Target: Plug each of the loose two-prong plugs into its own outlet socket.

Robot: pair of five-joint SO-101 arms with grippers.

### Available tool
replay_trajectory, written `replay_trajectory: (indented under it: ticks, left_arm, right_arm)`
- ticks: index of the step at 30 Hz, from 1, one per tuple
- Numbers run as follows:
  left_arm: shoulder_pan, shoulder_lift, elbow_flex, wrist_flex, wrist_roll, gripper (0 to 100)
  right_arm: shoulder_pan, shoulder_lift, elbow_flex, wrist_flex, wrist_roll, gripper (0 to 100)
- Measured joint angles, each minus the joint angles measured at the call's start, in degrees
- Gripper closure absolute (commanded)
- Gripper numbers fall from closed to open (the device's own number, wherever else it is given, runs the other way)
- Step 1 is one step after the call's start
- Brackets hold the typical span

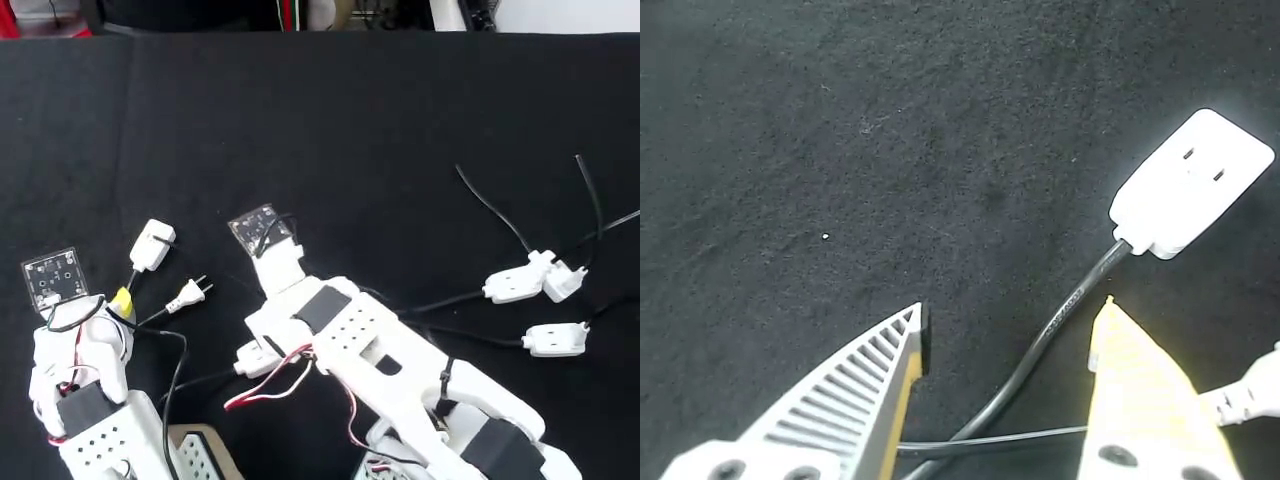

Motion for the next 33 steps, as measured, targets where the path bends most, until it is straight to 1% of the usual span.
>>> replay_trajectory:
  ticks: [5,8,15,20,23,26,30,33]
  left_arm:
    - [0.0,0.0,0.0,0.0,0.0,73]
    - [0.0,0.0,0.0,0.0,0.0,73]
    - [0.0,0.0,0.0,0.0,0.0,73]
    - [0.35,0.0,0.0,0.26,0.09,73]
    - [5.36,0.0,-0.53,1.14,0.0,73]
    - [13.54,0.0,-2.99,1.14,-0.09,73]
    - [26.55,0.0,-6.15,2.55,-5.27,73]
    - [36.48,2.9,-8.88,7.82,-6.68,73]
  right_arm:
    - [3.08,-0.26,0.7,-1.23,3.69,98.7]
    - [5.19,-4.66,2.9,-0.97,5.45,98.7]
    - [10.11,-20.92,9.58,-0.79,6.77,98.7]
    - [15.12,-33.76,10.2,0.88,6.77,98.7]
    - [19.6,-41.49,10.11,3.43,6.77,98.7]
    - [26.29,-46.95,7.21,9.32,5.54,98.7]
    - [37.36,-47.82,0.18,17.76,4.84,98.7]
    - [45.8,-44.04,-3.16,19.6,4.84,98.7]
